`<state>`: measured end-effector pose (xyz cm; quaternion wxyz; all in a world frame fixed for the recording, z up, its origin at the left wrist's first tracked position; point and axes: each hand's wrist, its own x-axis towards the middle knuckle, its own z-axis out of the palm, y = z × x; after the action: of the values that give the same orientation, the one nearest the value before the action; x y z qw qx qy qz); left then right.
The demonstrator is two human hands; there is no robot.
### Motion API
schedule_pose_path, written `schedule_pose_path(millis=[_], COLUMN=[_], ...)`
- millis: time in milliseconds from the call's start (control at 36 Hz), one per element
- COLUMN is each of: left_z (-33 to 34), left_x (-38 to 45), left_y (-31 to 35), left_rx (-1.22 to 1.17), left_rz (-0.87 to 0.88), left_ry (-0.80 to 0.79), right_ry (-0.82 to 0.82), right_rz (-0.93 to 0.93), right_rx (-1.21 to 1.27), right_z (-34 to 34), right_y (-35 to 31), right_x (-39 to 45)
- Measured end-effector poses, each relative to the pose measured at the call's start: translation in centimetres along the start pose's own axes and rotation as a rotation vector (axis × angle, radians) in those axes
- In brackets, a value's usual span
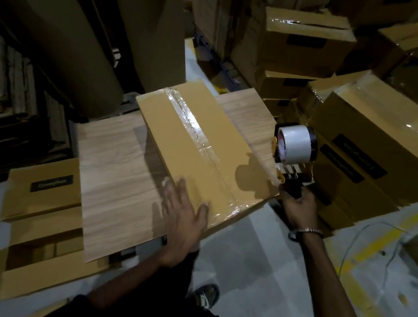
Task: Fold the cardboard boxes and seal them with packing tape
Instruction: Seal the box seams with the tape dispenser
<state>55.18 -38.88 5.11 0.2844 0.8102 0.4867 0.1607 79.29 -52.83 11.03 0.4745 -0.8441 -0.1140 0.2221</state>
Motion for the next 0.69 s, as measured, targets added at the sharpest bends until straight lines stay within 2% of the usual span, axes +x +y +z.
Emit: schedule_pose_path(millis=[56, 111, 194, 333, 500, 611, 694], left_z=[0.0, 0.3, 0.3, -0.2, -1.2, -1.6, -2.2], left_x=[0.1, 0.6, 1.3, 2.9, 8.8, 15.1, 20.2], left_y=[-0.7, -1.8, -2.5, -2.6, -4.5, -6.8, -7.7], left_rx=[-0.234, -0.408, -0.466, -0.473, -0.531, -0.582, -0.474], left_rz=[-0.25, -0.345, -0.269, -0.139, -0.135, -0.073, -0.064], left_ry=[-0.07, -0.159, -0.213, -0.171, -0.314, -0.437, -0.461], right_ry=[-0.059, -0.121, -0.141, -0.087, -0.099, -0.09, -0.132], right_rz=[0.033, 0.053, 0.07, 0.05, 0.064, -0.064, -0.139], right_rx=[-0.008, -0.035, -0.055, -0.015, -0.022, -0.097, -0.062], right_z=[1.2, 2.4, 3.6, 3.9, 3.5, 4.5, 6.4], right_y=[-0.4, 0.3, 1.1, -1.1, -1.2, -0.9, -0.8], right_x=[1.7, 3.5, 4.9, 2.8, 0.8, -1.1, -2.9])
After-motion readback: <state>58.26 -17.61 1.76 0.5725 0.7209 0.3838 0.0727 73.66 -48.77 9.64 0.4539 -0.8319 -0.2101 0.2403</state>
